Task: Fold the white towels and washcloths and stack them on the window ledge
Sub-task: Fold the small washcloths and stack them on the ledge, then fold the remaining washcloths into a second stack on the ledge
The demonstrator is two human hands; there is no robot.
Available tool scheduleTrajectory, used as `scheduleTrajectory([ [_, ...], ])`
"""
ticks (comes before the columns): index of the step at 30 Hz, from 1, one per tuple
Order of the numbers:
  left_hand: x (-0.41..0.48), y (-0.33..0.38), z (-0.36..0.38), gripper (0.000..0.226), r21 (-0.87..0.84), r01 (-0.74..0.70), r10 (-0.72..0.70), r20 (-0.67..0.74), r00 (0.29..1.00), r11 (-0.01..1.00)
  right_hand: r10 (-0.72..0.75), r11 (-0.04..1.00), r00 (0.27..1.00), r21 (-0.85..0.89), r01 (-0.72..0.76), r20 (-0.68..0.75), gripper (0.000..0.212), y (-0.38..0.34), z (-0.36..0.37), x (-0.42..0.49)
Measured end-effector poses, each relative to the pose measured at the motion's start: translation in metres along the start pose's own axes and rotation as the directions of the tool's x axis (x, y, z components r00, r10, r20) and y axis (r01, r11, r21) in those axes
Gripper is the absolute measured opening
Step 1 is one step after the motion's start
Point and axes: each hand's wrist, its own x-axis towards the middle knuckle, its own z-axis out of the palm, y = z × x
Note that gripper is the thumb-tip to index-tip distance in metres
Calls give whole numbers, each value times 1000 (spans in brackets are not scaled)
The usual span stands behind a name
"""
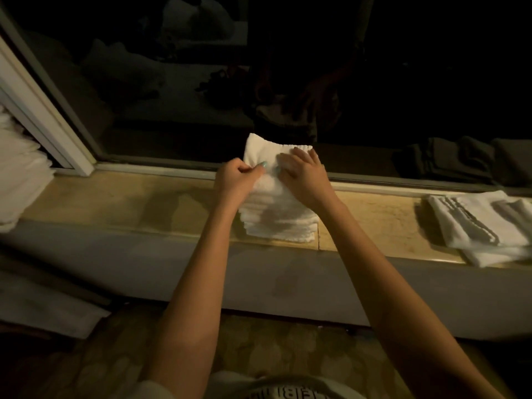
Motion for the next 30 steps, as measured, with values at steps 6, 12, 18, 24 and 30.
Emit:
scheduleTrajectory([
  [6, 31, -2, 16, 55, 254, -319, 261, 237, 936, 913, 95, 993, 994, -75, -92, 43, 55, 22, 16, 2],
  [12, 34, -19, 31, 57, -39, -78, 87, 362, 928, 996, 140, 978, 990, 160, -134, -23, 50, 22, 16, -3],
  [18, 22, -32, 30, 53, -195, -10, 80, 351, 933, 981, 260, 932, 965, 253, -258, 25, 49, 18, 23, -9],
  [24, 20, -13, 24, 53, 254, -247, 185, 246, 952, 935, 305, 907, 952, 299, -296, 18, 49, 16, 8, -8],
  [30, 0, 49, 36, 40, 457, -528, 492, 205, 846, 716, 431, 870, 894, 319, -376, -122, 48, 38, -25, -45],
])
